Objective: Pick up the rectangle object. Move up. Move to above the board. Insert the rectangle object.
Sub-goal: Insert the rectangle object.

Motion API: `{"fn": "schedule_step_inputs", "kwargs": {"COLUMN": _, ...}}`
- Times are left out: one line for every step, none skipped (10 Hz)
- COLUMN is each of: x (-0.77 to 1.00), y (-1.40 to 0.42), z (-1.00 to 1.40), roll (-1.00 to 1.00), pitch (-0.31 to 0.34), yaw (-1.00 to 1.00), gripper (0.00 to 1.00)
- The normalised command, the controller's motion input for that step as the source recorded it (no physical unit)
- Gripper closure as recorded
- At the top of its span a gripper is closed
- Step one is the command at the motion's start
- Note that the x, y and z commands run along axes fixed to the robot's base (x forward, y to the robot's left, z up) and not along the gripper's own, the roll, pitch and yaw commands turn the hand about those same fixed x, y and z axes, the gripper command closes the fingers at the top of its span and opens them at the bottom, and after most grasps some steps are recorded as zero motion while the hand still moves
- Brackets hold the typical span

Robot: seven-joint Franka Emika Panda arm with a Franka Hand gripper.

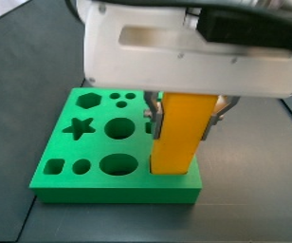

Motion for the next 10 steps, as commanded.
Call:
{"fn": "schedule_step_inputs", "kwargs": {"x": 0.00, "y": 0.00, "z": -0.48, "roll": 0.00, "pitch": 0.000, "yaw": 0.08, "gripper": 1.00}}
{"fn": "schedule_step_inputs", "kwargs": {"x": 0.26, "y": 0.00, "z": -0.48, "roll": -0.02, "pitch": -0.010, "yaw": -0.09, "gripper": 1.00}}
{"fn": "schedule_step_inputs", "kwargs": {"x": 0.56, "y": 0.15, "z": -0.45, "roll": -0.06, "pitch": 0.000, "yaw": -0.20, "gripper": 1.00}}
{"fn": "schedule_step_inputs", "kwargs": {"x": 0.73, "y": 0.41, "z": -0.42, "roll": -0.08, "pitch": 0.030, "yaw": -0.22, "gripper": 1.00}}
{"fn": "schedule_step_inputs", "kwargs": {"x": 0.70, "y": 0.38, "z": -0.42, "roll": -0.04, "pitch": 0.033, "yaw": -0.46, "gripper": 1.00}}
{"fn": "schedule_step_inputs", "kwargs": {"x": 0.56, "y": 0.27, "z": -0.43, "roll": -0.02, "pitch": 0.011, "yaw": -0.63, "gripper": 1.00}}
{"fn": "schedule_step_inputs", "kwargs": {"x": 0.26, "y": 0.23, "z": -0.34, "roll": -0.04, "pitch": 0.009, "yaw": -0.58, "gripper": 1.00}}
{"fn": "schedule_step_inputs", "kwargs": {"x": 0.07, "y": 0.00, "z": 0.00, "roll": -0.11, "pitch": 0.000, "yaw": -0.11, "gripper": 1.00}}
{"fn": "schedule_step_inputs", "kwargs": {"x": 0.00, "y": 0.00, "z": -0.16, "roll": -0.01, "pitch": 0.000, "yaw": 0.00, "gripper": 1.00}}
{"fn": "schedule_step_inputs", "kwargs": {"x": -0.15, "y": 0.00, "z": -0.82, "roll": 0.00, "pitch": -0.029, "yaw": 0.07, "gripper": 1.00}}
